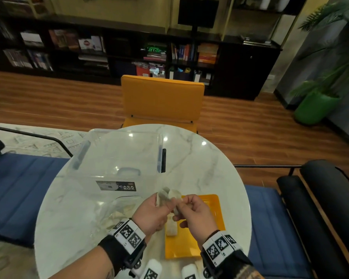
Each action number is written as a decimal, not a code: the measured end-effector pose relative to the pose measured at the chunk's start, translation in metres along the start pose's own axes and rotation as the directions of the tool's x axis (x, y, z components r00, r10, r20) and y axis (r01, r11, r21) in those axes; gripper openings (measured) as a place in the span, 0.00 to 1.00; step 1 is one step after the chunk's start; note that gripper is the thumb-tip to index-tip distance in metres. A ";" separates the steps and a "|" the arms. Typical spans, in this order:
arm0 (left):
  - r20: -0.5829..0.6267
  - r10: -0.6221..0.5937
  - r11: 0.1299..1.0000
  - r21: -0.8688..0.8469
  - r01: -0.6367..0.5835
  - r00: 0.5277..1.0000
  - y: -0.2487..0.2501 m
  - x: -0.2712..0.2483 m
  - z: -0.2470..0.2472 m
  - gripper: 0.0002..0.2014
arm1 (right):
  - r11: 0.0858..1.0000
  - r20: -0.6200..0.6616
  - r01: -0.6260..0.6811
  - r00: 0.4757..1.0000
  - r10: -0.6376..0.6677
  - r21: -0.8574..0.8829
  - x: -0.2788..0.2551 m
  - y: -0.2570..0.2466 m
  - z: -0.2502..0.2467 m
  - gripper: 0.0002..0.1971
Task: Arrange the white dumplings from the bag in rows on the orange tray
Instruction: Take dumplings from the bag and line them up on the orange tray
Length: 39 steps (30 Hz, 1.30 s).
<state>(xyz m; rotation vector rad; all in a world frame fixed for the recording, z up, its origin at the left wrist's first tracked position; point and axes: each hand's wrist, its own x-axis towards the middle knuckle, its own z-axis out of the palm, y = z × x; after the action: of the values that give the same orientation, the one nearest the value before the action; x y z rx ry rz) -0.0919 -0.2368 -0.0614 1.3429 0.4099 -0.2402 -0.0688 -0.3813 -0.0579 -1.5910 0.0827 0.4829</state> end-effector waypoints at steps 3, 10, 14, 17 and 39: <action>-0.063 0.003 1.000 -0.006 -0.004 0.998 -0.003 0.002 -0.004 0.12 | 0.999 0.028 0.012 1.000 -0.011 -0.046 -0.001 0.005 0.001 0.07; -0.037 0.121 0.972 0.205 -0.111 0.992 -0.002 0.002 -0.010 0.05 | 0.960 0.067 0.195 0.980 -0.185 -0.202 0.007 0.007 -0.011 0.08; -0.004 0.177 0.903 0.400 -0.160 0.984 -0.011 0.006 -0.019 0.03 | 0.880 0.141 0.237 0.971 -0.195 -0.411 0.014 -0.001 -0.014 0.03; -0.074 0.203 0.828 0.545 -0.131 0.976 -0.020 0.011 -0.026 0.05 | 0.817 0.128 0.203 0.979 -0.158 -0.540 0.023 0.002 -0.022 0.04; -0.272 0.095 0.849 0.525 0.065 0.958 -0.060 0.016 -0.062 0.17 | 0.454 0.063 -0.043 0.974 0.216 -0.890 0.074 0.066 0.000 0.04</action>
<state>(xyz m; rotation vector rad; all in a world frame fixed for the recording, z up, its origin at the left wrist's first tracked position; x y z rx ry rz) -0.1104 -0.1888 -0.1318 1.9420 0.6075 -0.1461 -0.0241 -0.3697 -0.1457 -2.6010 -0.2299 0.8741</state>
